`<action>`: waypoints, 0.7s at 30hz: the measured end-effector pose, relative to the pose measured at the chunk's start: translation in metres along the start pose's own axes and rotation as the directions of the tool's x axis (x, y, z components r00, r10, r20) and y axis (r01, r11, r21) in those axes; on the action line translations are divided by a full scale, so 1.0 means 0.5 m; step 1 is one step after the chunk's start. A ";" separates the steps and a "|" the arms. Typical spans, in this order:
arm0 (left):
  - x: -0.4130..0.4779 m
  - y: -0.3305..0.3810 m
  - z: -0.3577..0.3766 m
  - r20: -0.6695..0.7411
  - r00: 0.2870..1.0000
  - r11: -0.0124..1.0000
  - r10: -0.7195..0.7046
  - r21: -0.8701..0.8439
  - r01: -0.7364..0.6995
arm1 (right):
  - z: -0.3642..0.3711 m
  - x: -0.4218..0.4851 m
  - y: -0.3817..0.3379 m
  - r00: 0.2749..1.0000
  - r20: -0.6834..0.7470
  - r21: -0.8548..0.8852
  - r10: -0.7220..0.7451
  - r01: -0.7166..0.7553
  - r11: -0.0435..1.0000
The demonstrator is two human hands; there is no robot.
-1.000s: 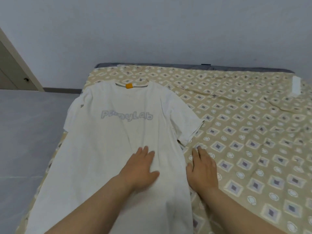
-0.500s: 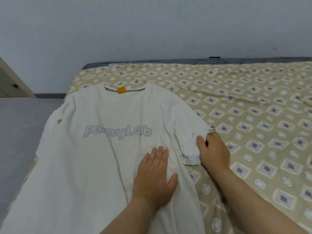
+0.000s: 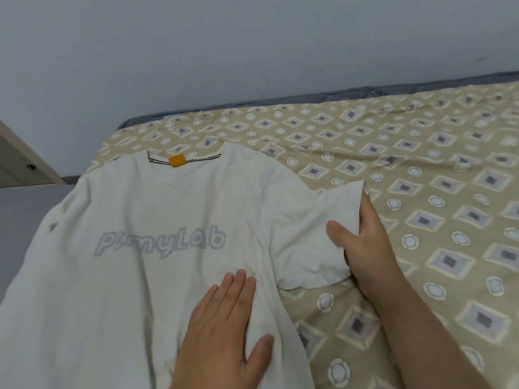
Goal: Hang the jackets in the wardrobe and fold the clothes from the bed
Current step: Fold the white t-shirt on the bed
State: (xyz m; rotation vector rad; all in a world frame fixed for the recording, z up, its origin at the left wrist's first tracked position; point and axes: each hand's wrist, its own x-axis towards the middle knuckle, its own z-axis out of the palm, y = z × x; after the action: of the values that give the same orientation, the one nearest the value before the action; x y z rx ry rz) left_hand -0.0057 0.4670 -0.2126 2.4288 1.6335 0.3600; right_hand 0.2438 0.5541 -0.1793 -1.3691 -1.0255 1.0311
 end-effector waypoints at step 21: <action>0.269 0.146 -0.018 0.300 0.953 0.994 -0.045 0.108 0.013 | -0.087 0.046 -0.042 0.945 -0.132 0.557 0.298 -0.178 0.811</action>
State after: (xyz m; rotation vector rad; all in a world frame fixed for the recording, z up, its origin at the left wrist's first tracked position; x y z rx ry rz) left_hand 0.1045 0.5647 -0.1704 2.3842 1.5846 -0.1037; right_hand 0.2912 0.5663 -0.1573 -1.1158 -0.3524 1.2150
